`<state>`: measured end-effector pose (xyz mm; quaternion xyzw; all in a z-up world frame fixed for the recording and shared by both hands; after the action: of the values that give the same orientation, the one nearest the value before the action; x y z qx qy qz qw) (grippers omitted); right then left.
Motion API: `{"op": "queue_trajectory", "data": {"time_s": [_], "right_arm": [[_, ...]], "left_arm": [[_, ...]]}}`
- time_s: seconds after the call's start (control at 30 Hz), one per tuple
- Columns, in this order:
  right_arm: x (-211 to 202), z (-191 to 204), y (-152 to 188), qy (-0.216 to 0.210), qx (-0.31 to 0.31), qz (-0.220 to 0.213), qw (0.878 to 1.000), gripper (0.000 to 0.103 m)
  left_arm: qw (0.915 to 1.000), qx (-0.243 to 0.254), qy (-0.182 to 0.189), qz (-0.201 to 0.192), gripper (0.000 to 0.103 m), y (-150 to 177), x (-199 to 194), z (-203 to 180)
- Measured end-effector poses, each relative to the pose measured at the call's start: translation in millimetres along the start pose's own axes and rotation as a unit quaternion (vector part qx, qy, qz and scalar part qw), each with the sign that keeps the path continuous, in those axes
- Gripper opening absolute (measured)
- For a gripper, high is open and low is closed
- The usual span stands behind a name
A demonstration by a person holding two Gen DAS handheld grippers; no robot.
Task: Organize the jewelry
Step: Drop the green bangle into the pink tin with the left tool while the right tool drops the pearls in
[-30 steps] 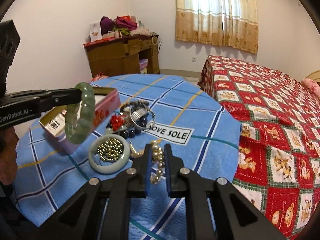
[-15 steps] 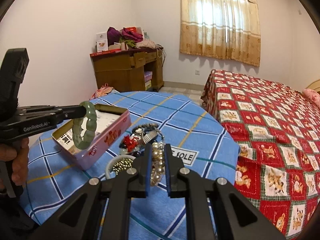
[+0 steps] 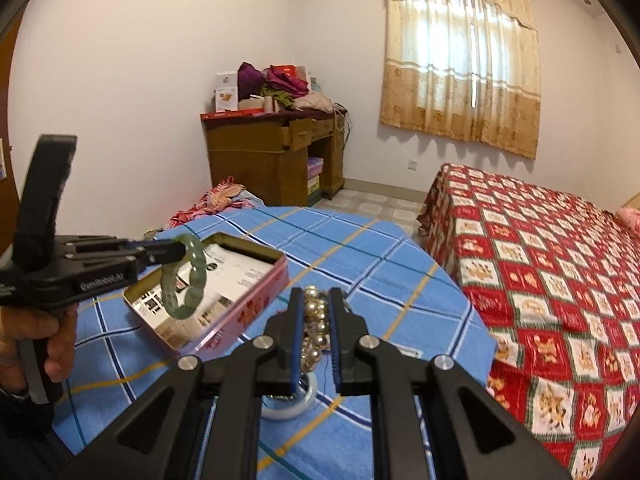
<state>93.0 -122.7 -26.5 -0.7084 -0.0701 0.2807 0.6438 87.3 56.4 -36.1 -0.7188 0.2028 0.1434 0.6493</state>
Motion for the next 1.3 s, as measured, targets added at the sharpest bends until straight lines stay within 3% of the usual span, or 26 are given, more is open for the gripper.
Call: {"op": "queue_trajectory", "data": {"time_s": [0.53, 0.77, 1.07, 1.17, 1.23, 1.3], "right_arm": [[58.4, 54.0, -43.3, -0.05, -0.034, -0.016, 0.998, 0.013], [95.1, 62.4, -39.3, -0.043, -0.038, -0.007, 0.998, 0.013], [137.7, 61.5, -16.7, -0.038, -0.033, 0.026, 0.998, 0.014], [136.9, 55.2, -10.1, -0.033, -0.021, 0.03, 0.999, 0.016], [135.7, 51.9, -8.4, -0.031, -0.015, 0.036, 0.999, 0.026], [132.8, 49.5, -8.5, -0.026, -0.015, 0.036, 0.999, 0.038]], "left_arm": [[0.9993, -0.016, -0.032, 0.015, 0.006, -15.0, 28.1, 54.0], [0.999, 0.004, -0.033, 0.03, 0.006, -25.9, 56.0, 60.0], [0.9963, 0.044, -0.055, 0.048, 0.008, -12.9, 85.6, 59.7], [0.996, 0.043, -0.051, 0.06, 0.017, -5.5, 86.1, 60.4], [0.9958, 0.041, -0.059, 0.057, 0.047, -2.4, 83.6, 64.2], [0.9958, 0.036, -0.071, 0.046, 0.068, -3.1, 78.0, 67.9]]}}
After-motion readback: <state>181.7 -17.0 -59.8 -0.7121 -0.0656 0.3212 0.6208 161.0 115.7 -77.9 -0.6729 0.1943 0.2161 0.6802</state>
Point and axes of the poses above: each gripper's, at about its wrist camera, not at the fingertips, and x roughly the way its jaws point, z to its left, y to its underside, the point moved 6 cm from there along x, roughly the way its jaws point, and after that the axes turned 8 degrees about -z, right-handed, at the moved point
